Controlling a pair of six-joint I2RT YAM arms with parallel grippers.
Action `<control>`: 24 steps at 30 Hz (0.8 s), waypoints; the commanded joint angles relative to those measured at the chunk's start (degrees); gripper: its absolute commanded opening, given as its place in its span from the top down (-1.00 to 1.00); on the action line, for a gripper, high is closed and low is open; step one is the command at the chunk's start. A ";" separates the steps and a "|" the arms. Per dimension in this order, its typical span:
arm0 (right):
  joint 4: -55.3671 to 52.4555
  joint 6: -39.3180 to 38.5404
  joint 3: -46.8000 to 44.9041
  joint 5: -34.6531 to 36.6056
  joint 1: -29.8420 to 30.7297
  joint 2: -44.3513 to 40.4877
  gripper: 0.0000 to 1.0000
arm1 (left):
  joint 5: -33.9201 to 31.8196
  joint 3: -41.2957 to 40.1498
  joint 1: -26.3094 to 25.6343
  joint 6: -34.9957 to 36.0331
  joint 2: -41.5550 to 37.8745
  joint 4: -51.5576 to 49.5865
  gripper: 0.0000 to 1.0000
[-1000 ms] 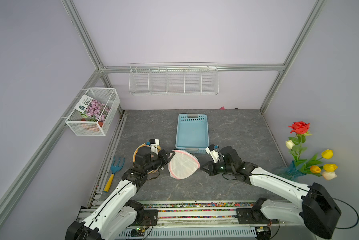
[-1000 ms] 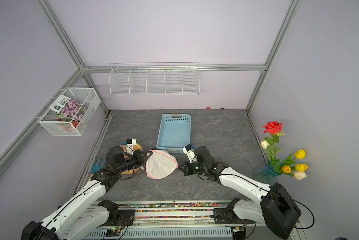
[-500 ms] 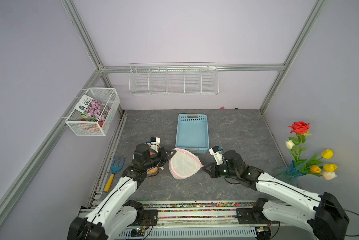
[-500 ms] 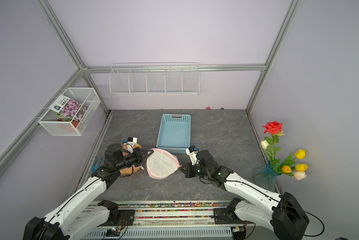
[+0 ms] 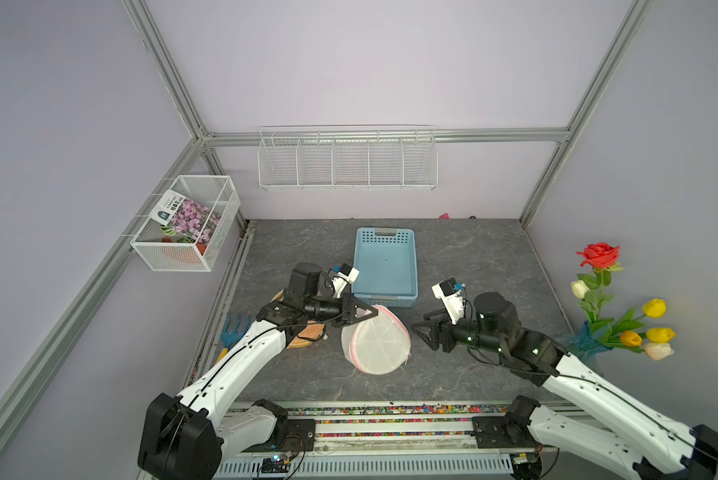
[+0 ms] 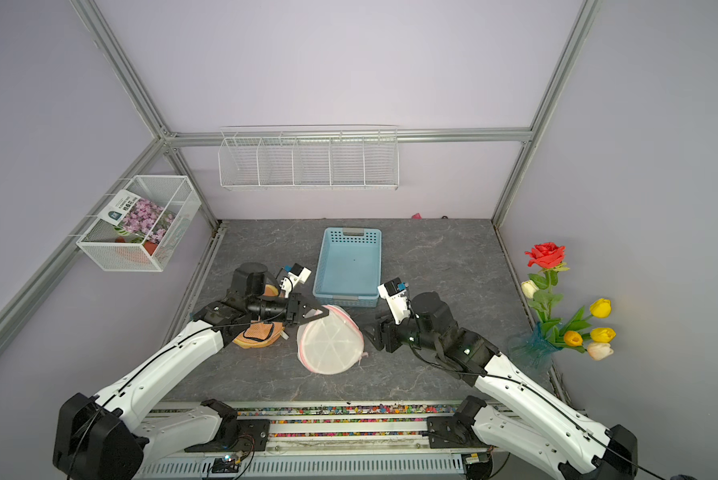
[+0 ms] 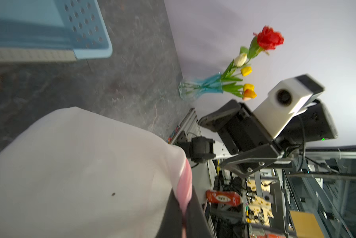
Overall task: Turn the laundry bag inside out
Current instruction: Zip the zipper on the laundry bag.
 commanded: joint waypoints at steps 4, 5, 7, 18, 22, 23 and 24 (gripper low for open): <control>-3.64 -8.49 4.71 -8.21 0.87 7.03 -0.39 | 7.80 4.97 -1.70 9.11 0.87 -7.34 1.00; -3.52 -8.62 4.90 -9.27 1.11 7.54 -0.39 | 8.21 5.23 -1.83 9.31 1.09 -7.22 1.00; -3.06 -8.91 4.99 -10.30 2.36 8.55 -0.39 | 8.53 5.41 -2.29 9.50 1.15 -7.03 1.00; -5.77 0.17 3.94 -1.11 2.51 9.71 1.00 | -8.35 5.77 -4.43 7.65 -2.26 -7.01 -0.22; -9.22 3.63 0.77 2.29 -1.73 9.42 1.00 | -20.65 4.69 -4.43 6.76 -10.15 -7.59 -0.63; -9.62 4.23 -0.26 3.20 -3.07 9.47 1.00 | -22.22 4.15 -4.43 7.02 -12.09 -7.07 -0.66; -10.04 4.54 -1.38 4.99 -4.29 9.59 1.00 | -24.22 3.40 -4.43 6.68 -14.29 -6.46 -0.85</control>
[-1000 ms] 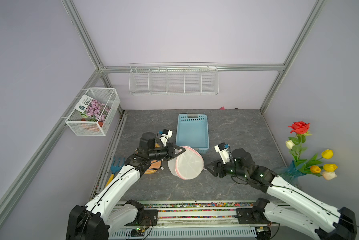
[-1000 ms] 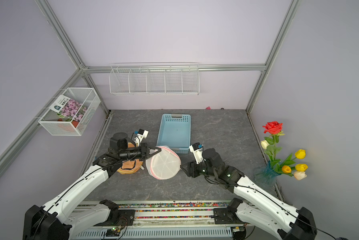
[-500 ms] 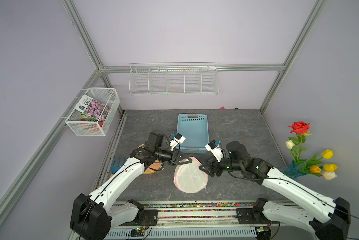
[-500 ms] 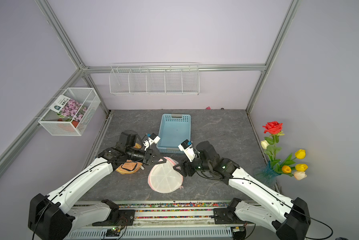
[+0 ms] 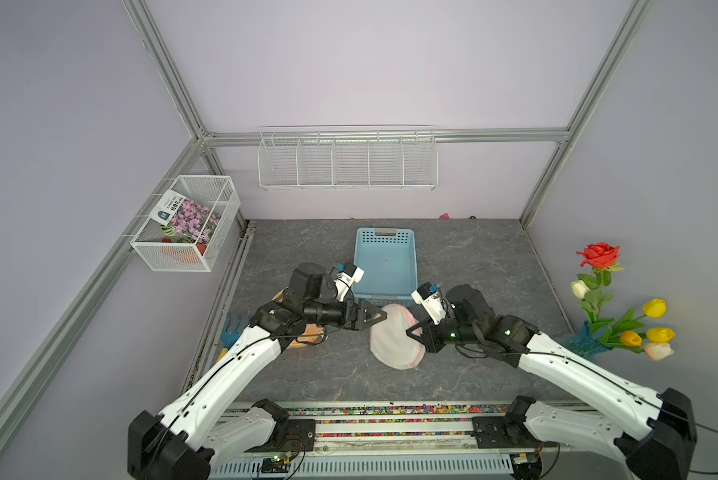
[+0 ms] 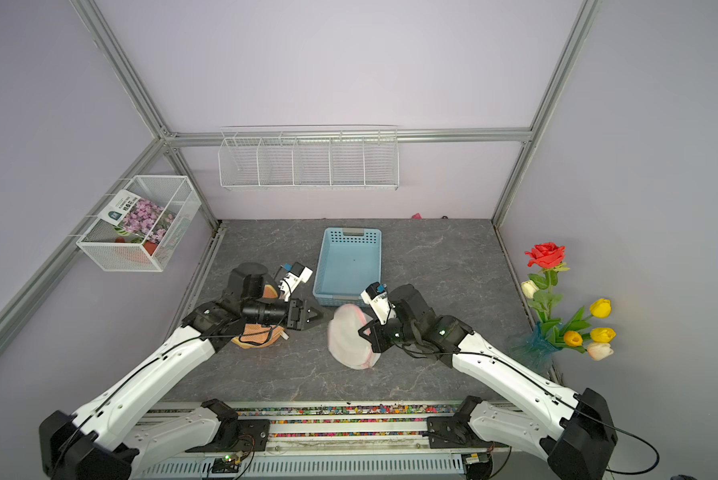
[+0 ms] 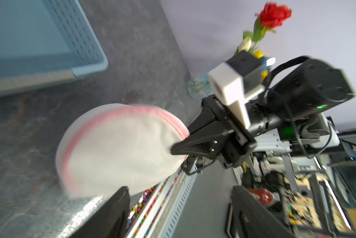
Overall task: Turn the laundry bag inside out
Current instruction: Place the laundry bag at the center of the board.
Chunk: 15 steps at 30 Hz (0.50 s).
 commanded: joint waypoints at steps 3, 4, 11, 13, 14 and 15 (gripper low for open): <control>-4.90 3.88 -5.39 11.76 -6.96 1.43 1.00 | -13.23 -1.97 -0.27 0.00 -10.20 0.26 -1.00; -4.97 3.99 -5.66 13.69 -8.22 2.04 1.00 | -14.25 -2.18 -0.27 0.16 -11.37 -0.39 -1.00; -4.16 7.06 -5.72 22.97 -15.99 5.41 1.00 | -18.27 -2.96 -0.27 1.07 -14.97 -3.27 -1.00; -4.38 7.84 -5.45 24.36 -17.77 6.43 0.90 | -19.04 -3.74 -0.27 1.02 -17.09 -2.93 -1.00; -4.27 8.13 -5.30 24.84 -18.30 6.79 0.77 | -19.43 -3.98 -0.27 1.06 -17.57 -2.97 -1.00; -4.12 8.41 -5.20 25.44 -18.54 7.11 0.43 | -19.95 -4.16 -0.27 1.06 -17.93 -2.94 -1.00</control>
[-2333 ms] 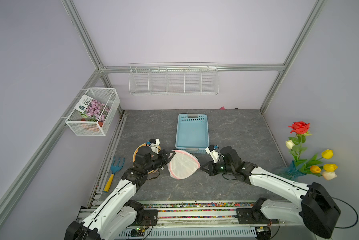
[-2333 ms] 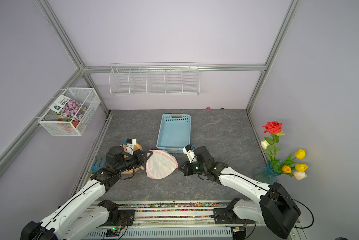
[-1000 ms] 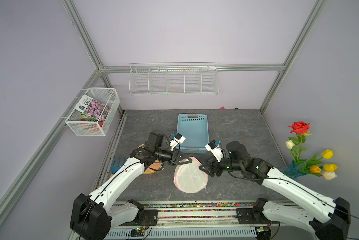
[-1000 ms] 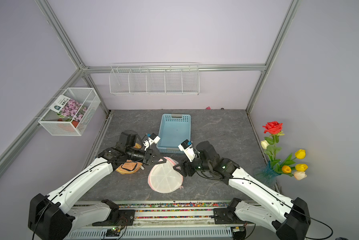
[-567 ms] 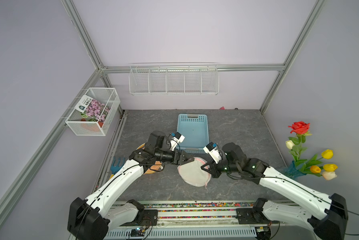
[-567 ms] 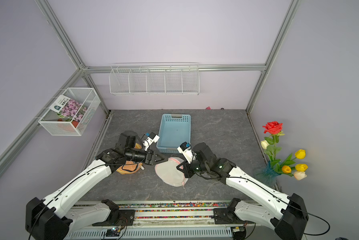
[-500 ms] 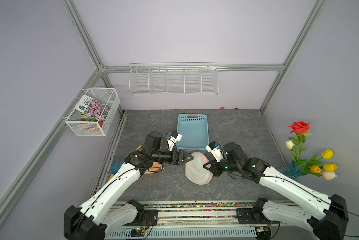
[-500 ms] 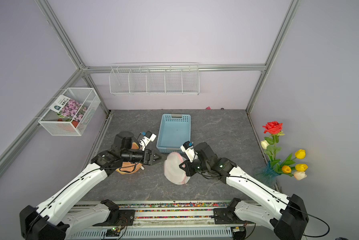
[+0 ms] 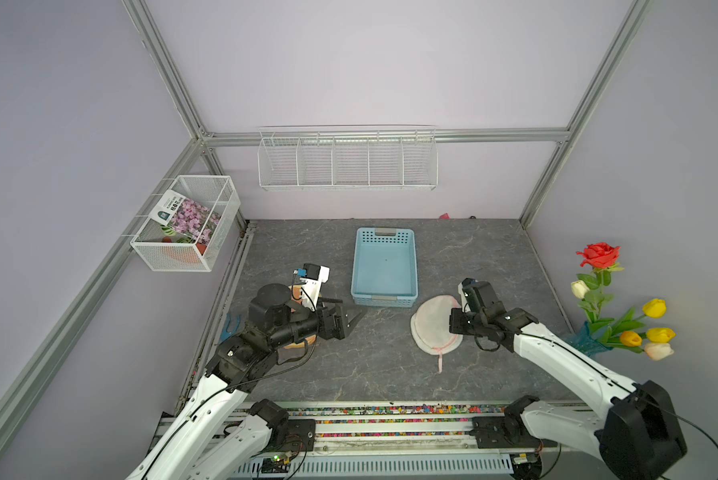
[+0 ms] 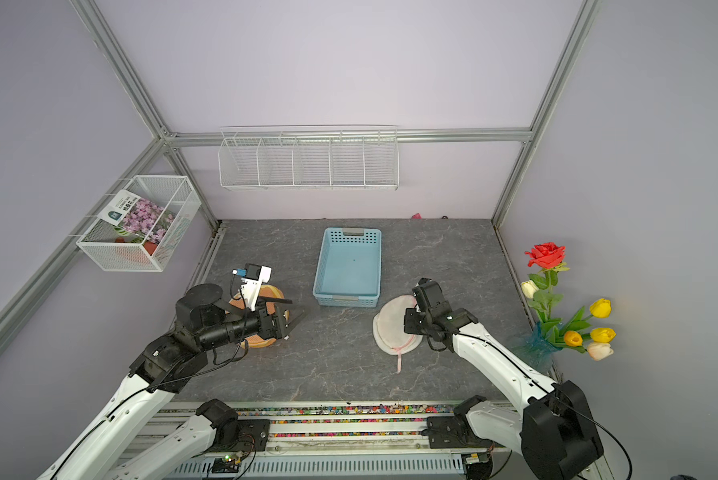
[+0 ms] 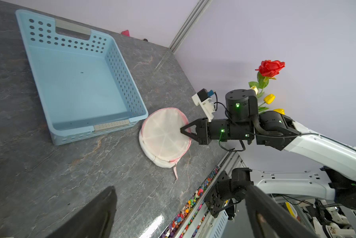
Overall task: Turn the laundry bag inside out
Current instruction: Place the laundry bag at the center of the board, then reset both arms
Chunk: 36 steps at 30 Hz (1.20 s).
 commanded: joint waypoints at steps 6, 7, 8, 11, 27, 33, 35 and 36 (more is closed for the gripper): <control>-2.60 3.45 2.79 7.91 -1.15 -0.92 -0.97 | -10.26 0.30 -0.25 1.85 -1.72 -2.79 -1.00; -2.50 3.61 2.95 8.02 -1.14 -2.19 -0.97 | -11.66 0.46 -0.25 2.22 -1.53 -2.80 -1.00; -2.57 3.48 3.16 8.19 -1.17 -3.74 -0.97 | -12.97 0.53 -0.25 2.71 -1.39 -2.67 -1.00; -2.63 1.93 4.03 8.25 -1.12 -7.96 -0.97 | -21.39 0.68 -0.25 2.70 -0.21 -3.00 -1.00; -4.51 0.95 3.78 14.67 -0.94 -21.24 -0.97 | -34.82 -4.74 10.85 10.71 10.48 16.26 -1.00; -3.22 0.37 2.55 13.75 -0.92 -21.16 -0.89 | -40.00 -8.28 13.97 12.17 14.09 25.03 -1.00; -2.42 1.08 1.94 14.16 -0.95 -21.79 -0.96 | -40.30 -8.94 16.27 11.58 16.55 26.85 -1.00; -1.48 1.18 1.39 14.17 -0.89 -22.25 -0.96 | -40.61 -9.32 17.48 11.61 17.88 28.12 -1.00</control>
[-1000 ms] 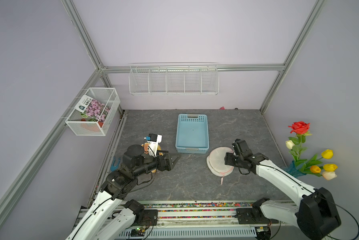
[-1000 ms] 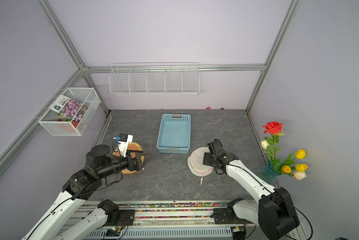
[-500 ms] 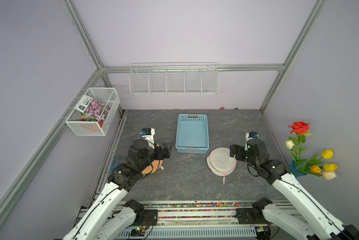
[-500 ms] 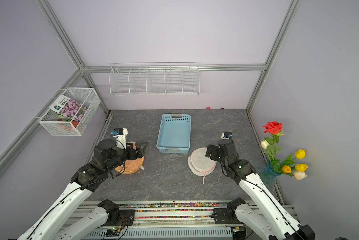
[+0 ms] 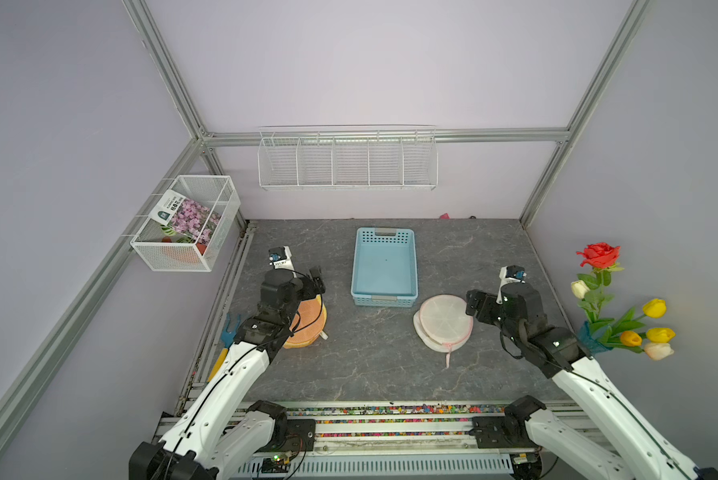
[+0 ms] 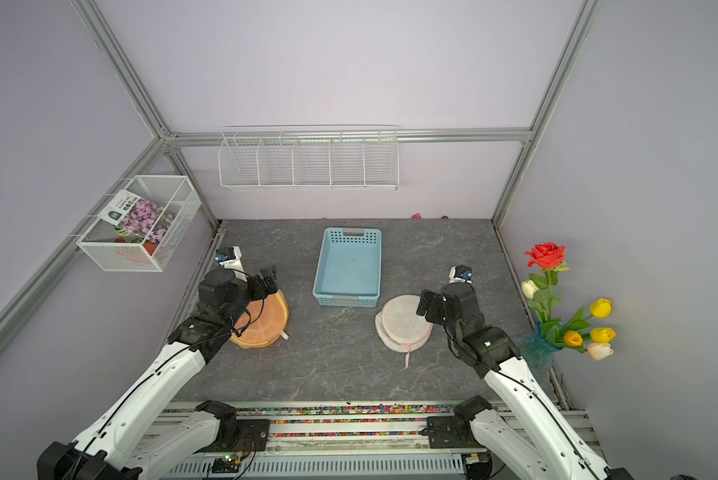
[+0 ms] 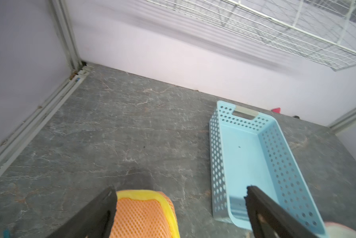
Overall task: Turn the laundry bag inside out
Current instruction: Reset both arms
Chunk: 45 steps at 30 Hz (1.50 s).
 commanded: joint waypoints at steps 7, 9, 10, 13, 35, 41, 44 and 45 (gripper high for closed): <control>1.37 -0.23 -1.12 1.92 0.86 -1.10 -0.97 | -11.09 -5.31 5.17 3.93 11.70 15.95 -1.00; 1.19 -0.77 -0.89 1.90 0.90 -1.27 -0.97 | -15.45 -6.98 5.79 6.74 14.28 20.71 -1.00; 1.14 -1.19 -0.87 1.91 0.91 -1.43 -0.97 | -16.31 -7.58 6.80 7.79 15.68 22.60 -1.00; 2.02 -2.68 -1.67 1.22 0.98 -1.97 -0.94 | -13.34 -8.89 10.94 8.17 18.94 25.90 -1.00; 11.33 -1.08 -9.69 3.30 1.13 -4.40 -0.95 | 5.98 -22.29 17.75 15.64 30.43 61.91 -1.00; 13.63 -4.07 -11.32 1.49 1.14 -4.40 -0.96 | 3.35 -21.11 16.56 15.75 29.59 58.25 -1.00; 14.46 -4.18 -12.05 2.08 1.16 -3.34 -0.96 | 3.29 -20.79 16.55 15.45 29.27 57.17 -1.00; 14.70 -4.26 -12.18 3.02 1.17 -2.88 -0.97 | 3.26 -20.78 16.55 15.46 29.21 56.95 -1.00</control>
